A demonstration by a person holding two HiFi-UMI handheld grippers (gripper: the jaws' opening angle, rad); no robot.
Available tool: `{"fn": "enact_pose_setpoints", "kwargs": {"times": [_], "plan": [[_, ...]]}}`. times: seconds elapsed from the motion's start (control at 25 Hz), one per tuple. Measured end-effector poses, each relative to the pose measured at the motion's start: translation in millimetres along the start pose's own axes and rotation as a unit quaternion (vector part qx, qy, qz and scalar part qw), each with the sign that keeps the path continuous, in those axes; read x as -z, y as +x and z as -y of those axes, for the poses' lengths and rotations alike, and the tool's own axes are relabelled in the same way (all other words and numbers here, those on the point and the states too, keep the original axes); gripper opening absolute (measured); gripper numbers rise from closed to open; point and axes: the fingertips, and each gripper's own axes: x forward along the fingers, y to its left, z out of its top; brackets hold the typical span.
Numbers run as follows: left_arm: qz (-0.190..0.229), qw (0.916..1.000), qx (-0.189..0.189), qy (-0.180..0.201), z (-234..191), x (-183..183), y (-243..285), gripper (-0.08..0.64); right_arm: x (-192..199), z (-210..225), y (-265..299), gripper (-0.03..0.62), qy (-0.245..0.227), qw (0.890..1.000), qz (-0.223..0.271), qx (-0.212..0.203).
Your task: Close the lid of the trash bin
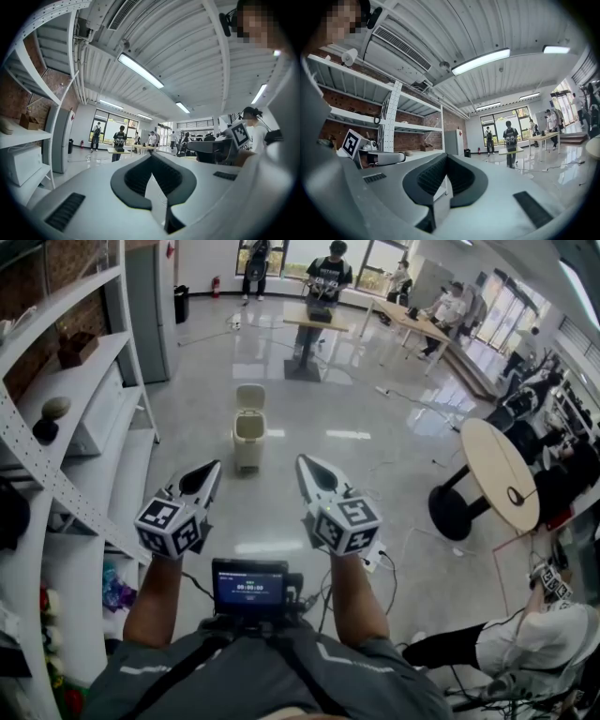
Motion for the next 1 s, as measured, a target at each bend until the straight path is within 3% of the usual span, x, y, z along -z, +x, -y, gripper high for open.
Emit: {"fn": "enact_pose_setpoints", "kwargs": {"times": [0.36, 0.64, 1.0], "plan": [[0.004, 0.9998, 0.009, -0.014, -26, 9, -15, -0.003, 11, -27, 19, 0.011, -0.004, 1.0, -0.012, -0.003], [0.002, 0.9993, 0.025, -0.028, -53, 20, -27, -0.003, 25, -48, 36, 0.011, -0.007, 1.0, -0.015, 0.022], [-0.009, 0.9985, 0.035, -0.042, -77, 26, -13, -0.003, 32, -40, 67, 0.011, -0.001, 0.999, -0.023, 0.032]]}}
